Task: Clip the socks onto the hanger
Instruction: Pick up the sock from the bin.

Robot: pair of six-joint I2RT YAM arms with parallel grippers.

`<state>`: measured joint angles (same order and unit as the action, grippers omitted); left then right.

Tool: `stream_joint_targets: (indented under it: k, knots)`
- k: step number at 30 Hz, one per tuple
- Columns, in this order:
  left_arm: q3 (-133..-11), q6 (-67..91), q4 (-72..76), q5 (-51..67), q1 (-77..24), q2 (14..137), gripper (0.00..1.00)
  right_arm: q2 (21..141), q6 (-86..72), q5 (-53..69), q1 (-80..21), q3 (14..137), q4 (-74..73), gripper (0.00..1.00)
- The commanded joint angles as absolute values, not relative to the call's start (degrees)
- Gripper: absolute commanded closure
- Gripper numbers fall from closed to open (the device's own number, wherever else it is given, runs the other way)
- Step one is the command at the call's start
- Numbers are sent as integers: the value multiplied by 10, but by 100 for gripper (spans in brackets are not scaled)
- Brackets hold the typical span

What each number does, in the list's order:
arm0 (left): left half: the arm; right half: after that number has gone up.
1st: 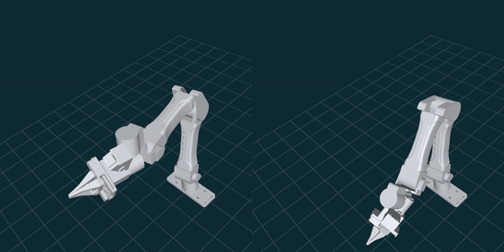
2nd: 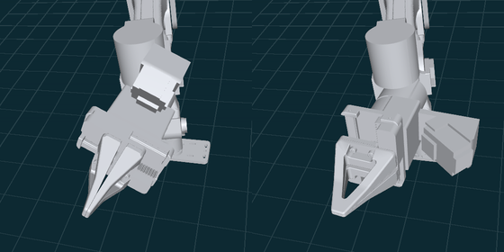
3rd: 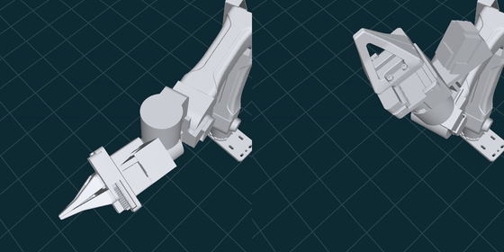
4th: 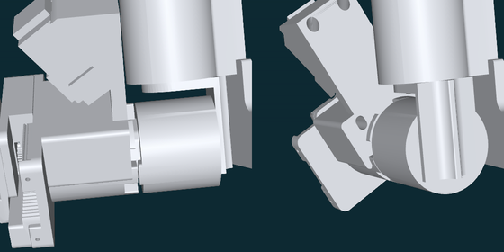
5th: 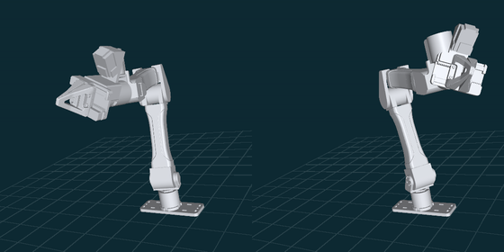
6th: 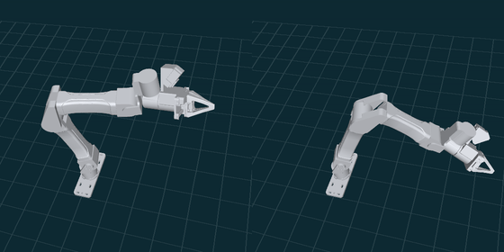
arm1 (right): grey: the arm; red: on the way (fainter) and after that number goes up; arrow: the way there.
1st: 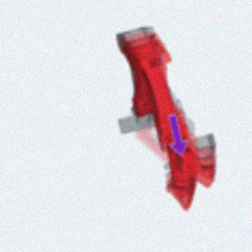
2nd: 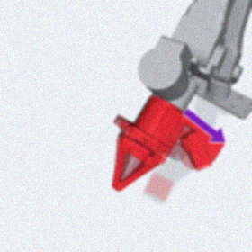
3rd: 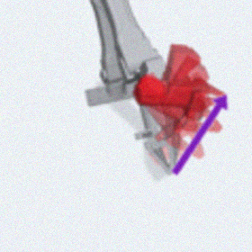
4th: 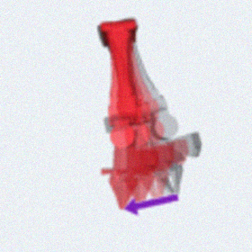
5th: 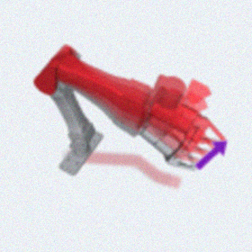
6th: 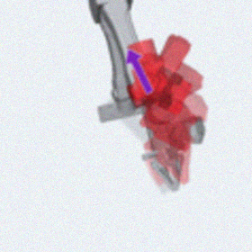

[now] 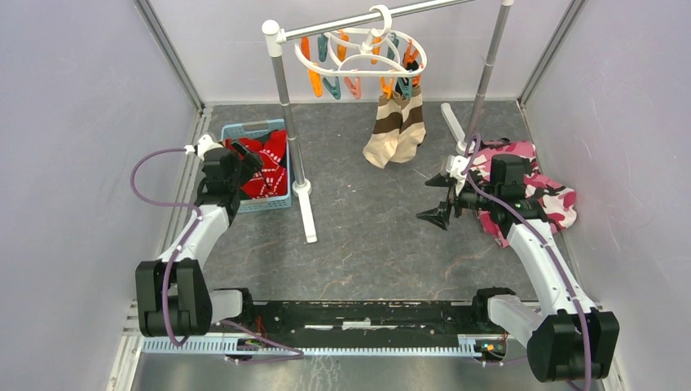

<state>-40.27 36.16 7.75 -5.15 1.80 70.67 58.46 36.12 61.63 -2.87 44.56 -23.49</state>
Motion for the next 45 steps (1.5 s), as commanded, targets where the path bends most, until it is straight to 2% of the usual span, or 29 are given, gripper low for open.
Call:
stream_joint_targets:
  k: [1, 5, 11, 15, 18, 19, 20, 22, 26, 29, 35, 40, 45]
  knots:
    - [-456, 411, 8, -145, 14, 741, 15, 586, 370, 623, -26, 468, -237, 2]
    - [-527, 420, -89, -180, 6, 807, 13, 586, 369, 625, -27, 468, -236, 2]
    - [-576, 430, -140, -266, -41, 866, 18, 586, 369, 621, -27, 468, -236, 2]
    - [-579, 432, -148, -289, -49, 883, 30, 586, 370, 619, -27, 468, -236, 2]
    - [-573, 437, -149, -299, -49, 880, 52, 587, 370, 619, -27, 468, -237, 2]
    - [-570, 439, -149, -303, -49, 877, 58, 588, 370, 619, -26, 468, -237, 2]
    - [-568, 440, -150, -306, -49, 872, 60, 588, 370, 619, -26, 468, -237, 2]
    - [-566, 439, -149, -306, -49, 862, 58, 588, 370, 619, -26, 468, -237, 2]
    - [-565, 433, -149, -296, -49, 846, 40, 589, 371, 619, -26, 468, -238, 2]
    - [-562, 430, -145, -297, -49, 833, 33, 588, 372, 620, -27, 468, -238, 2]
    - [-542, 415, -114, -303, -49, 800, 37, 588, 373, 619, -26, 468, -239, 2]
    - [-545, 397, -104, -301, -48, 818, 49, 588, 374, 619, -26, 468, -239, 2]
    - [-553, 396, -102, -295, -48, 855, 50, 588, 374, 619, -26, 468, -240, 2]
